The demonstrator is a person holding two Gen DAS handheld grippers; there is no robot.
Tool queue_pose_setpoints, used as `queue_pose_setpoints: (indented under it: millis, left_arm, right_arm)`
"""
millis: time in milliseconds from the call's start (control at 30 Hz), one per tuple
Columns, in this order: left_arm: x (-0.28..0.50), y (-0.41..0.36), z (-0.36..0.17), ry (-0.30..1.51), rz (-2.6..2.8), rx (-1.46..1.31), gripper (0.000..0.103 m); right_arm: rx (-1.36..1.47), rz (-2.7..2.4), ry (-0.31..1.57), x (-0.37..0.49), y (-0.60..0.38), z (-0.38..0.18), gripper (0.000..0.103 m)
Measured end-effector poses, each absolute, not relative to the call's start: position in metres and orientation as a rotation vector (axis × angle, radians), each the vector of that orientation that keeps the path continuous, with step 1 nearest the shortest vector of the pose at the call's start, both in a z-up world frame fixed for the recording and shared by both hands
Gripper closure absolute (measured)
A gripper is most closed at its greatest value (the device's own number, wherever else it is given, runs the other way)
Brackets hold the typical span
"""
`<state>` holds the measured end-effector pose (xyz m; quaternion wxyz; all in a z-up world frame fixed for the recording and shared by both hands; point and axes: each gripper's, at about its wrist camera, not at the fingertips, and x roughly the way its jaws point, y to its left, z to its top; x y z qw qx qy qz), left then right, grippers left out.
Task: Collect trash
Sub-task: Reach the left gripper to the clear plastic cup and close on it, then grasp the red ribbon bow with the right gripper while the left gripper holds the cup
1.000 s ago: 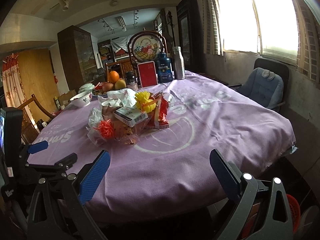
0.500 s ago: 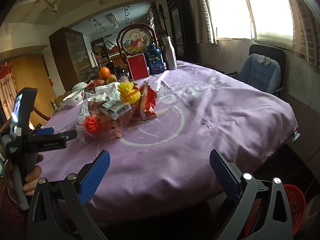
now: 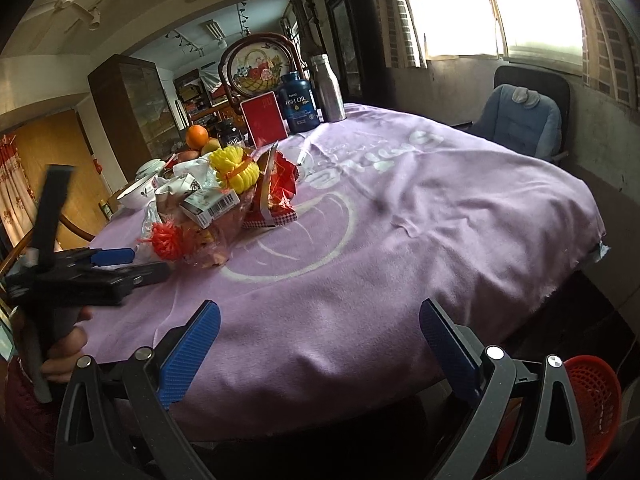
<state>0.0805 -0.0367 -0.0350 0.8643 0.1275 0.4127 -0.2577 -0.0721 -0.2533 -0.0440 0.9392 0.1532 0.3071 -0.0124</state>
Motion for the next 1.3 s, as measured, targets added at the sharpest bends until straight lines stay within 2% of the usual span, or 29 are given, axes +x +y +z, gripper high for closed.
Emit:
queue_pose_setpoints:
  millis: [167, 367, 467, 633, 667, 1000, 1233, 1300]
  left_arm:
    - [0.061, -0.042, -0.026, 0.759, -0.575, 0.344, 0.006]
    - [0.086, -0.031, -0.041, 0.842, -0.494, 0.313, 0.008]
    - [0.086, -0.026, -0.039, 0.841, -0.485, 0.293, 0.018]
    - [0.080, -0.033, -0.041, 0.837, -0.472, 0.333, 0.052]
    - [0.076, -0.032, -0.042, 0.833, -0.469, 0.339, 0.056]
    - [0.068, 0.015, -0.037, 0.859, -0.464, 0.201, 0.056]
    - [0.041, 0.018, -0.037, 0.799, -0.532, 0.294, 0.055]
    - [0.037, 0.019, -0.038, 0.795, -0.527, 0.312, 0.055]
  right_arm:
    - [0.320, -0.021, 0.633, -0.069, -0.255, -0.045, 0.006]
    - [0.307, -0.008, 0.622, -0.069, -0.252, -0.044, 0.006]
    - [0.300, 0.000, 0.627, -0.069, -0.250, -0.043, 0.006]
    - [0.295, 0.004, 0.627, -0.070, -0.247, -0.042, 0.006]
    - [0.293, 0.004, 0.625, -0.070, -0.246, -0.042, 0.006]
    - [0.287, 0.085, 0.654, -0.054, -0.227, -0.042, 0.006]
    - [0.235, 0.165, 0.650, -0.039, -0.201, -0.033, 0.006]
    - [0.242, 0.199, 0.659, -0.029, -0.194, -0.031, 0.010]
